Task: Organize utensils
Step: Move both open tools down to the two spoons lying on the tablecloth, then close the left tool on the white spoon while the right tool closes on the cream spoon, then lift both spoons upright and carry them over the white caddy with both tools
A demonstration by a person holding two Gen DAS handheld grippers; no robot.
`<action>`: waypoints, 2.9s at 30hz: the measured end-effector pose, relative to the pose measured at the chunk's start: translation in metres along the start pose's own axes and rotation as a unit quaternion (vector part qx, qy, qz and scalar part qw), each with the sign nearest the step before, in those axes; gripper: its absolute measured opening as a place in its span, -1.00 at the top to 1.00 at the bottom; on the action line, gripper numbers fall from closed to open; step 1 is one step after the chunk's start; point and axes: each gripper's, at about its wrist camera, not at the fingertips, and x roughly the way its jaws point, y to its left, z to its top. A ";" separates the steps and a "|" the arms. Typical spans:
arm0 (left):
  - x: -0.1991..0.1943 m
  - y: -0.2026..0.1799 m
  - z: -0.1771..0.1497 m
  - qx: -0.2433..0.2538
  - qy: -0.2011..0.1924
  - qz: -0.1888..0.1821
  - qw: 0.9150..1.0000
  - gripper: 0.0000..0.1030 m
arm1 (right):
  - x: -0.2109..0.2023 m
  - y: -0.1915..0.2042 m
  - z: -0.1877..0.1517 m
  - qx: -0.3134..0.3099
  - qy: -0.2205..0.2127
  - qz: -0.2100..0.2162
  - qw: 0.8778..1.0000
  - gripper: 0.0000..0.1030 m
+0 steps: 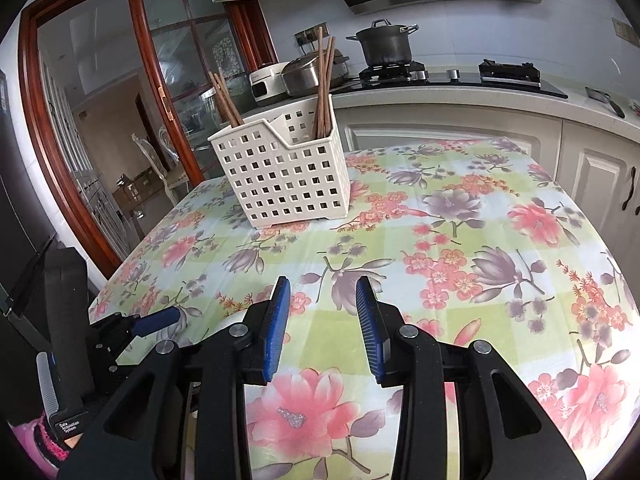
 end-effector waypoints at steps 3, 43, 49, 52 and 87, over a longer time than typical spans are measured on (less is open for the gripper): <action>0.005 0.001 0.003 0.004 0.007 0.003 1.000 -0.43 | 0.002 0.005 0.000 -0.005 0.005 0.003 1.000 0.33; 0.004 0.011 0.012 0.025 0.004 -0.029 0.999 -0.43 | 0.080 0.019 0.003 -0.012 0.102 -0.006 0.995 0.86; 0.031 -0.009 0.020 0.049 0.037 -0.023 0.998 -0.01 | 0.066 0.009 0.006 -0.009 0.084 -0.005 0.996 0.86; 0.032 -0.011 0.022 0.053 0.039 -0.032 0.997 0.33 | 0.062 0.009 0.003 -0.012 0.079 -0.003 0.997 0.86; -0.081 0.031 0.096 -0.009 -0.184 -0.040 0.982 0.34 | 0.017 0.040 0.090 -0.087 -0.122 -0.036 0.988 0.86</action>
